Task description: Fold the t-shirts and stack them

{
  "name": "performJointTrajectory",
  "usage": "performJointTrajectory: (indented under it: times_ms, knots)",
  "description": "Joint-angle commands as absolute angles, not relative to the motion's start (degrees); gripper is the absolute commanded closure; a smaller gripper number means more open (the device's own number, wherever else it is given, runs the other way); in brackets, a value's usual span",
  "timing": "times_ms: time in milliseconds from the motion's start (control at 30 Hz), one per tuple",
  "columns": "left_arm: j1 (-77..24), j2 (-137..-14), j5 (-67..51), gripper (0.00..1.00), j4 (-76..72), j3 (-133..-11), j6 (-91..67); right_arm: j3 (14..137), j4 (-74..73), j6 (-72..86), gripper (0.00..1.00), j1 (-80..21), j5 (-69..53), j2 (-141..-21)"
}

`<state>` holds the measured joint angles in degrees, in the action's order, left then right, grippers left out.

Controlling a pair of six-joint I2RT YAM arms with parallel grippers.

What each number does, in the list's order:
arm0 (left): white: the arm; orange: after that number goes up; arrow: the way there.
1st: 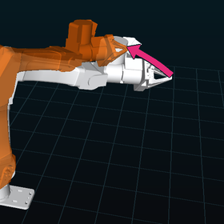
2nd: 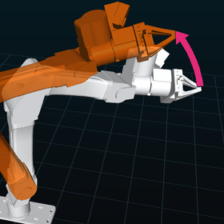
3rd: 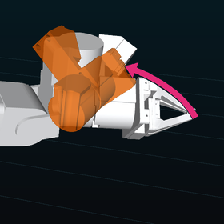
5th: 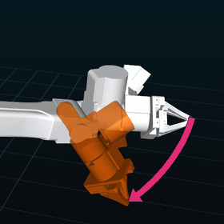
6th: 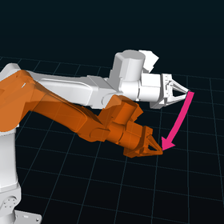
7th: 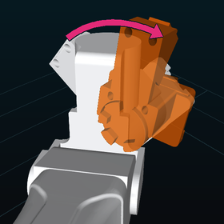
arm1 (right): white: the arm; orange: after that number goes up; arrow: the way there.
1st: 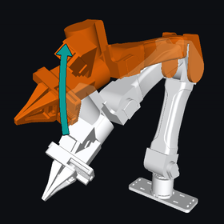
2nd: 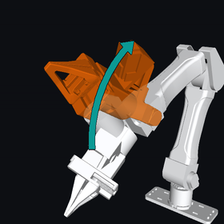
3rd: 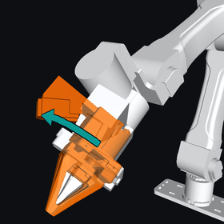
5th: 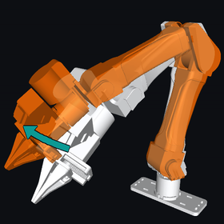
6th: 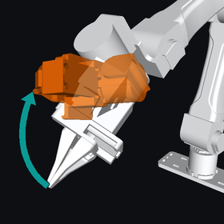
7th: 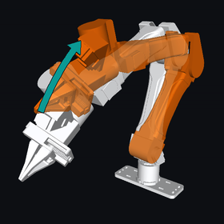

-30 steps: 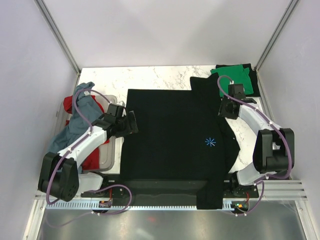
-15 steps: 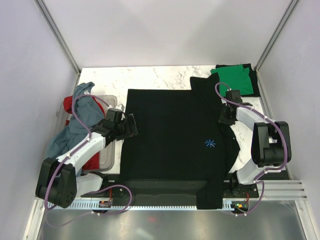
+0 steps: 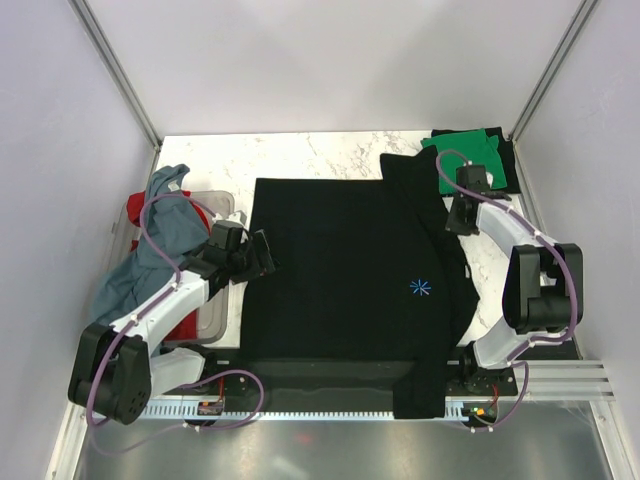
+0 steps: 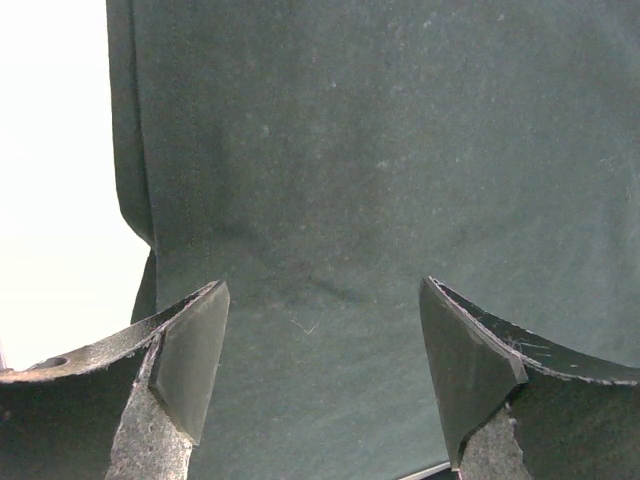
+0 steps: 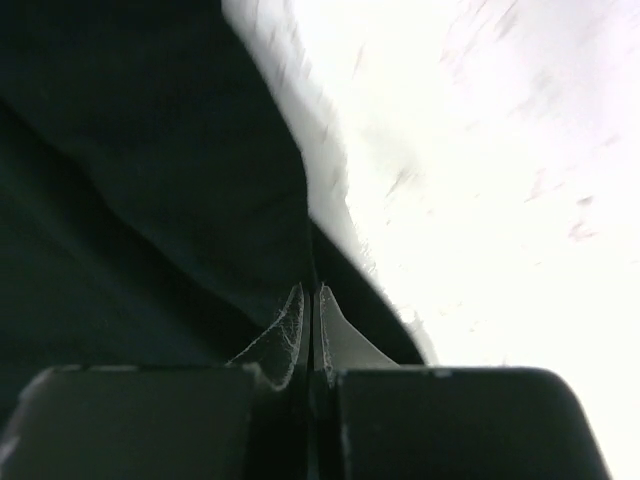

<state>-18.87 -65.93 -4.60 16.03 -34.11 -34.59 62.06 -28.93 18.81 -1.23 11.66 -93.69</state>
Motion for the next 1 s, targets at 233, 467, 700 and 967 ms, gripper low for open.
performJointTrajectory:
  times_ms: [233, 467, 700, 967]
  knots:
    - [-18.72, -63.02, -2.63, 0.16, 16.79, -32.61, -37.0, 85.94, -31.81, 17.75, 1.0, 5.09, 23.12, -107.81]
    - [-18.72, -60.92, -4.13, 0.16, 17.58, -31.65, -37.35, 84.83, -32.26, 19.95, 0.29, 6.06, 23.91, -109.08]
    - [-18.9, -59.24, -4.39, 0.19, 17.67, -29.44, -39.46, 66.85, -29.36, 23.11, 0.2, 4.31, 15.3, -91.34]
    - [-21.44, -61.17, -3.61, 0.2, 18.28, -27.34, -41.13, 43.26, -23.65, 29.7, 0.1, 6.5, 4.14, -76.56]
